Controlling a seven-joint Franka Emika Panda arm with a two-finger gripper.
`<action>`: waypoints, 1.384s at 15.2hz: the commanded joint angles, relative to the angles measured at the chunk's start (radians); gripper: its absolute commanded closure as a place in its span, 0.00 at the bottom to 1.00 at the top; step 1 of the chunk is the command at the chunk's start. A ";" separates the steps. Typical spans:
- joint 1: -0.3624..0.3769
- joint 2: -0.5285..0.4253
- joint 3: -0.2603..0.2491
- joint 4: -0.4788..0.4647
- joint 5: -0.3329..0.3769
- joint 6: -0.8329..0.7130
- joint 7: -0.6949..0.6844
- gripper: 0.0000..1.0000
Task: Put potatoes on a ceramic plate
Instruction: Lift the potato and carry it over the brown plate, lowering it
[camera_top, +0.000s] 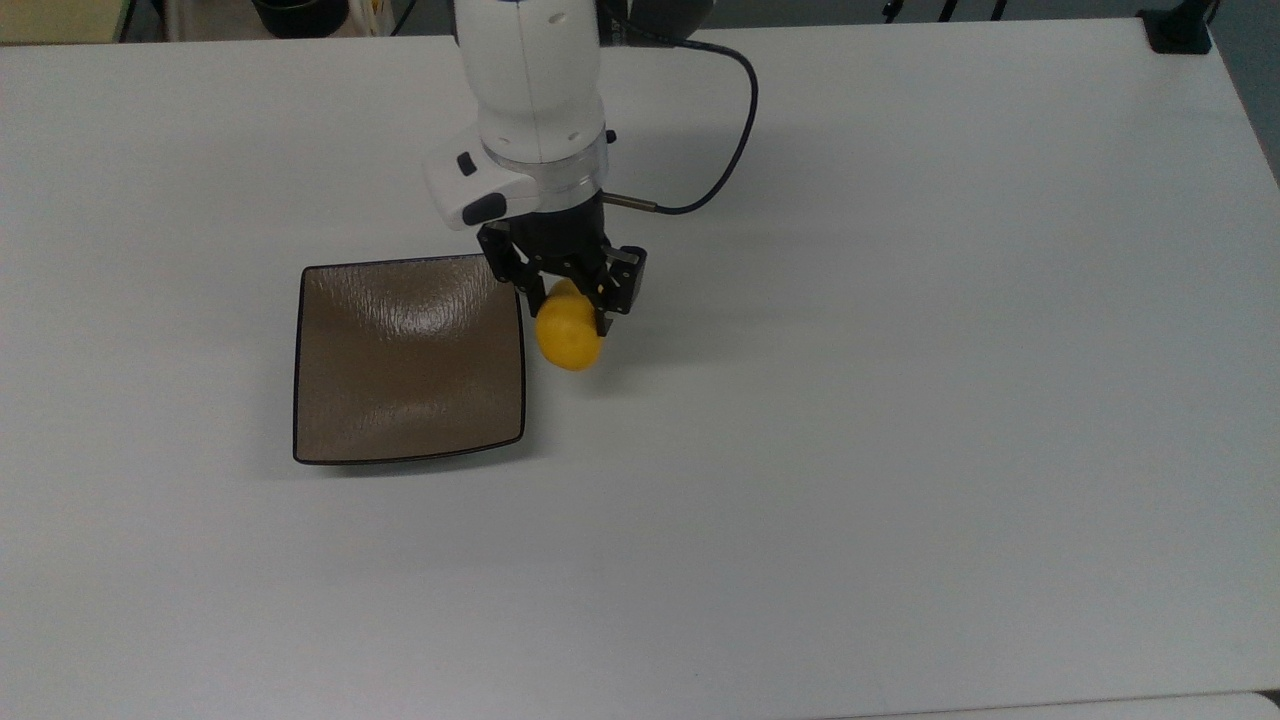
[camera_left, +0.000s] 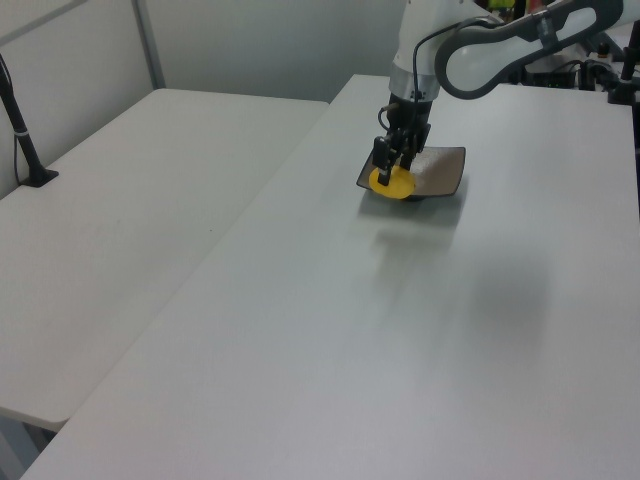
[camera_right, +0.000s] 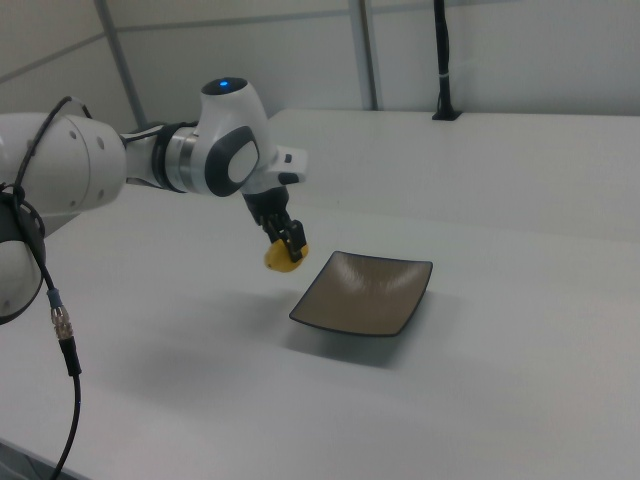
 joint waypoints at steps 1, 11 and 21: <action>-0.024 -0.011 -0.026 0.002 -0.012 -0.015 -0.016 0.50; -0.062 0.007 -0.058 0.009 -0.010 -0.012 -0.036 0.00; -0.047 -0.082 -0.054 0.023 -0.010 -0.258 -0.091 0.00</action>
